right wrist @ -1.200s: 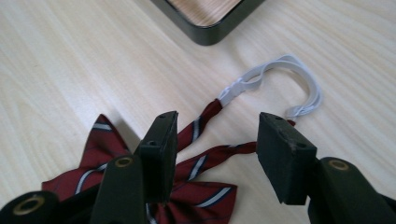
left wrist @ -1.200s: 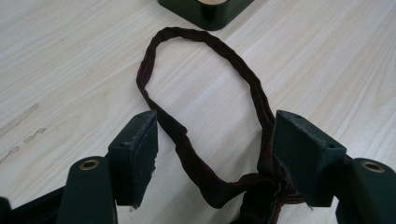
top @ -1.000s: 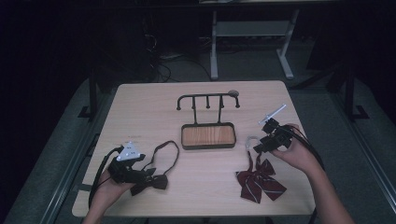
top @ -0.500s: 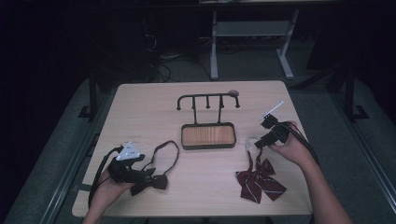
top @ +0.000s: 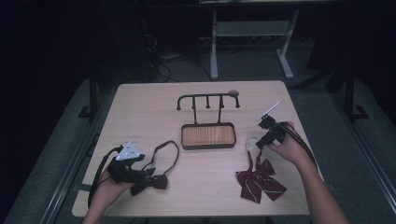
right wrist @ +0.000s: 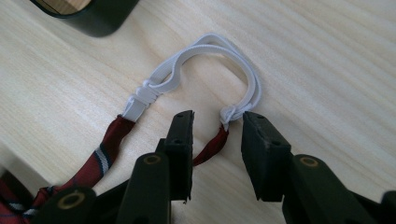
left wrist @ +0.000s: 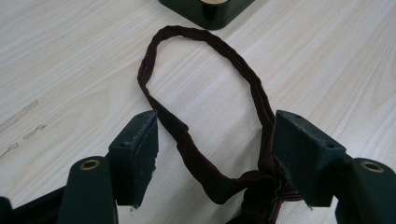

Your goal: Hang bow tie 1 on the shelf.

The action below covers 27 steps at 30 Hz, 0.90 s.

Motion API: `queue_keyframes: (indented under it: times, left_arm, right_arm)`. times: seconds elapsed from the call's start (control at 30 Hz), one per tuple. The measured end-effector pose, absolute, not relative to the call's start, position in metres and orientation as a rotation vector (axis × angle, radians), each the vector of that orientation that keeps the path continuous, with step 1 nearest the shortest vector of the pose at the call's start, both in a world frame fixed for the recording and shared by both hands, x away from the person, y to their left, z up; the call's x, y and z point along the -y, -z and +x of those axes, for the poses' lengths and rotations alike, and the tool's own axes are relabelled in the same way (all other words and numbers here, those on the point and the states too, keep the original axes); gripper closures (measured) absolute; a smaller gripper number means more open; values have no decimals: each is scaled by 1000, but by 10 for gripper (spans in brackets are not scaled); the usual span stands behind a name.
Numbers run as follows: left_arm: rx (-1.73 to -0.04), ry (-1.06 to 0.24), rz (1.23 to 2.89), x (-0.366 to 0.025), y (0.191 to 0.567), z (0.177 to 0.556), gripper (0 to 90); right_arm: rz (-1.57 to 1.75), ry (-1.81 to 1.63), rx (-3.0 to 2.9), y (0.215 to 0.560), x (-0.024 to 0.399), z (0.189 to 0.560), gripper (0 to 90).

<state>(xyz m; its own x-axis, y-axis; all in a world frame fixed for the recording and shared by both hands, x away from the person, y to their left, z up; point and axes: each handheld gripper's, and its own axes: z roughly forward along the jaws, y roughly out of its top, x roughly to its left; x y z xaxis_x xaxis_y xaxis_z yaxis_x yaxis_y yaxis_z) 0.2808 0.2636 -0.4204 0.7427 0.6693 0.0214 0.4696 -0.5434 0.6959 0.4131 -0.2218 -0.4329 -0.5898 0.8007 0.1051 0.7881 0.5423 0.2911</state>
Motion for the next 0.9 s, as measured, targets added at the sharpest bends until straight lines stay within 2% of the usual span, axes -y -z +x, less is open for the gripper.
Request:
queue_keyframes:
  times: [0.5, 0.9]
  left_arm:
    - [-847, -367, 2260, -263, 421, 281, 324]
    - [-848, -364, 2256, -263, 421, 281, 325]
  right_arm:
    - [1409, -412, -2727, 440, 216, 416, 706]
    - [1402, -360, -2715, 440, 215, 415, 854]
